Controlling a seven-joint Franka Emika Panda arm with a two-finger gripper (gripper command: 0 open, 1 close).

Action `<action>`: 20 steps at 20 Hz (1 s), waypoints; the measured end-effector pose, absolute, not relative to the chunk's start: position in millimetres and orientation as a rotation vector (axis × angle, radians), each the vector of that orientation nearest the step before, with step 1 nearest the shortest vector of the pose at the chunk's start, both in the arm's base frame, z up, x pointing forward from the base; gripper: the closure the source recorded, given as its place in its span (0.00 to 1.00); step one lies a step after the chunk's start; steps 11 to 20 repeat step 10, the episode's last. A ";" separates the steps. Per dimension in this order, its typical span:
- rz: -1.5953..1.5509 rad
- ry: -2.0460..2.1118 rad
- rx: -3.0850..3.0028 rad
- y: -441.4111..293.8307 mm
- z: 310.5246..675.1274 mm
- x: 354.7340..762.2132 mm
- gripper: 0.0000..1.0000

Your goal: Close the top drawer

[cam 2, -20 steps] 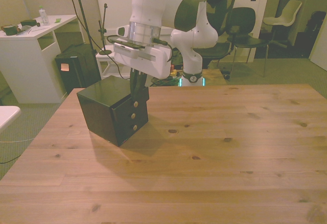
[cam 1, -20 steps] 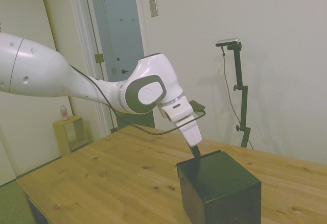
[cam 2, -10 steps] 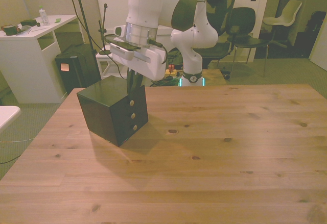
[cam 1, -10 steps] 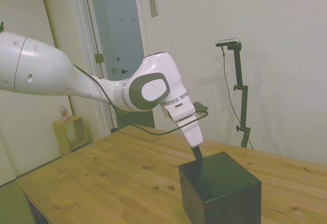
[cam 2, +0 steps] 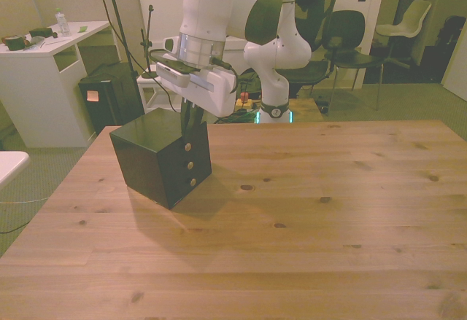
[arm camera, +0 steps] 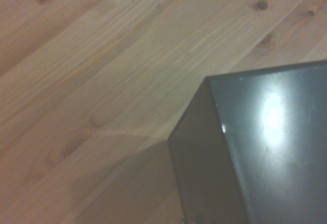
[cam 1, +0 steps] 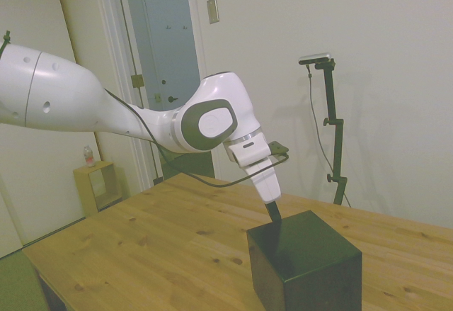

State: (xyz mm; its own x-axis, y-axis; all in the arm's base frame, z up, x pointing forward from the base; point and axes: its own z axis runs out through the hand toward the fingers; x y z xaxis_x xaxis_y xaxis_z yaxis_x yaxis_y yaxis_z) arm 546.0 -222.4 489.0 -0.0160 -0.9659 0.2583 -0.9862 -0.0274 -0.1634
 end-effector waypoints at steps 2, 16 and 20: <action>0.518 -2.140 2.192 -214.5 491.5 549.3 1.00; 0.649 -2.036 2.420 -122.9 527.6 540.3 1.00; 0.649 -2.036 2.420 -122.9 527.6 540.3 1.00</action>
